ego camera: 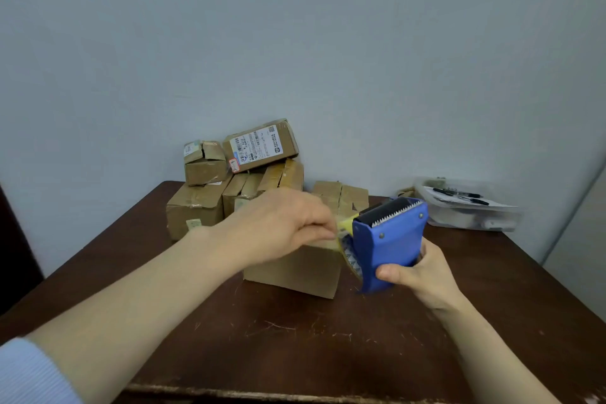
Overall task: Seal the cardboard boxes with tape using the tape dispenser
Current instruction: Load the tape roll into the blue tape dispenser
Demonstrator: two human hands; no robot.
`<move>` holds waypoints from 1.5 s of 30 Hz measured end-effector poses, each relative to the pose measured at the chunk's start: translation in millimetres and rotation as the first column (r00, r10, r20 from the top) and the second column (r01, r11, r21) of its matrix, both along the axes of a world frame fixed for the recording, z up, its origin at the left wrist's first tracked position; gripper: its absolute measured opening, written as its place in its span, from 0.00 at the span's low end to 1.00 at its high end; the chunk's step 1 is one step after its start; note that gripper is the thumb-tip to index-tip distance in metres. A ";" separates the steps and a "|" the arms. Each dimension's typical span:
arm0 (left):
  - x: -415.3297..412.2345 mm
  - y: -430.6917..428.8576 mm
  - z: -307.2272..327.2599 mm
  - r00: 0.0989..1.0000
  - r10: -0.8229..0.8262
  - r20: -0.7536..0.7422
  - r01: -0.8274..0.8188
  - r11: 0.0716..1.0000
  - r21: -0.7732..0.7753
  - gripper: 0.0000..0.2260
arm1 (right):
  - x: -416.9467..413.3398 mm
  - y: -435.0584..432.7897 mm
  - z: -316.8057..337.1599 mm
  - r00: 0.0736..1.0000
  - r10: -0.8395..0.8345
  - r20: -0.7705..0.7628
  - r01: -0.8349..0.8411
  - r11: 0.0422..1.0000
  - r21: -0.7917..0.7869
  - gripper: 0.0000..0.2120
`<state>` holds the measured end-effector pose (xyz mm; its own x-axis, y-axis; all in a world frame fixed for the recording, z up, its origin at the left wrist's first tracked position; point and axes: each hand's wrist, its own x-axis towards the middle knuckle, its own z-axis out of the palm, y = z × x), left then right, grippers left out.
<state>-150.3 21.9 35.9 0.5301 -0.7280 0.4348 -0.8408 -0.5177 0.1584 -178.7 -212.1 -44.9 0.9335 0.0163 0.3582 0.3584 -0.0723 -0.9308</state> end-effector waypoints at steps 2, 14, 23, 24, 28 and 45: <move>-1.1 1.6 -3.1 0.981 -0.093 0.170 0.077 0.992 0.099 0.11 | -1.0 1.0 -3.5 1.000 0.012 0.018 -0.012 1.000 0.003 0.44; -2.7 4.8 12.9 0.989 -0.144 -0.038 0.140 0.986 -0.086 0.12 | -7.5 5.7 5.9 0.974 0.202 0.105 -0.187 0.973 -0.135 0.28; -8.3 -5.8 29.6 0.951 -0.190 -0.243 0.157 0.977 -0.147 0.07 | -8.1 15.1 9.9 0.972 0.172 0.159 -0.132 0.963 -0.237 0.30; -9.2 -7.3 31.3 0.946 -0.184 -0.266 0.145 0.977 -0.158 0.07 | -8.4 16.9 11.3 0.971 0.170 0.170 -0.124 0.960 -0.249 0.29; -12.2 -11.8 33.1 0.914 -0.201 -0.353 0.096 0.951 -0.293 0.05 | -9.6 20.2 17.0 0.970 0.143 0.196 -0.083 0.955 -0.285 0.28; -30.6 9.6 42.6 0.929 -0.288 -0.232 0.174 0.894 -0.414 0.03 | -22.6 35.5 16.9 0.900 0.142 0.413 -0.202 0.974 0.103 0.24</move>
